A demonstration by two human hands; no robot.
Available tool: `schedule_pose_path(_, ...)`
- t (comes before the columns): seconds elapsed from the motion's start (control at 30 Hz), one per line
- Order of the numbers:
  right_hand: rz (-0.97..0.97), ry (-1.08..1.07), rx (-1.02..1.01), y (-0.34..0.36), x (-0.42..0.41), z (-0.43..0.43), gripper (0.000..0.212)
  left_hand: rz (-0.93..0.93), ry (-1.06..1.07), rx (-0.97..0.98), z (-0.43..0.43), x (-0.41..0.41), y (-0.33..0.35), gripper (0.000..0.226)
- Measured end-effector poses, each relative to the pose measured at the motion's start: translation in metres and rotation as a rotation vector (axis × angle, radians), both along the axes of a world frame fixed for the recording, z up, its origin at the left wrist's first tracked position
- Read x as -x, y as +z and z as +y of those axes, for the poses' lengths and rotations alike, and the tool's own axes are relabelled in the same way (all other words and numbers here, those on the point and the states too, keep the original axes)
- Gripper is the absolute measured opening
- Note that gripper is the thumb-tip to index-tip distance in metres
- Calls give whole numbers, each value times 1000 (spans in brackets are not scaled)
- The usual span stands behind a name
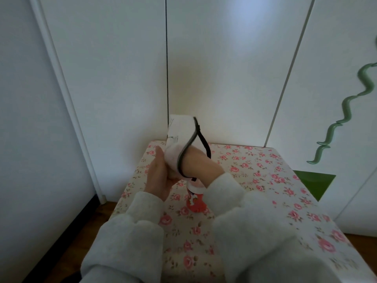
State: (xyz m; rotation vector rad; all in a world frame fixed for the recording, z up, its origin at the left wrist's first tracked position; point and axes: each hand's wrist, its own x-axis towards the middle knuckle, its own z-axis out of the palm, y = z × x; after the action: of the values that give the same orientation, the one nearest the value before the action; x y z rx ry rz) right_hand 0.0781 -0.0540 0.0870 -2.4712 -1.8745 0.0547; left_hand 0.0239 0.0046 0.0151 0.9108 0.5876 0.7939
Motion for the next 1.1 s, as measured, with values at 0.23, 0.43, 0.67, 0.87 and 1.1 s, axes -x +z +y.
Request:
schedule_pose_path(0.23, 55, 12, 109, -3, 4, 0, 30, -83, -86, 15, -2, 0, 8, 63)
schedule_pose_path(0.43, 93, -55, -79, -20, 1, 10, 30, -129, -69, 93, -8, -4, 9, 60)
schedule_pose_path(0.67, 15, -35, -191, -18, 0, 8, 23, -107, -46, 14, -6, -5, 6, 52)
schedule_pose_path(0.87, 134, 22, -388, -14, -7, -6, 20, -68, 21, 38, -1, -3, -3, 46)
schedule_pose_path(1.1, 409, 1, -597, -11, -12, -19, 26, -64, 24, 124, 7, -7, -16, 56)
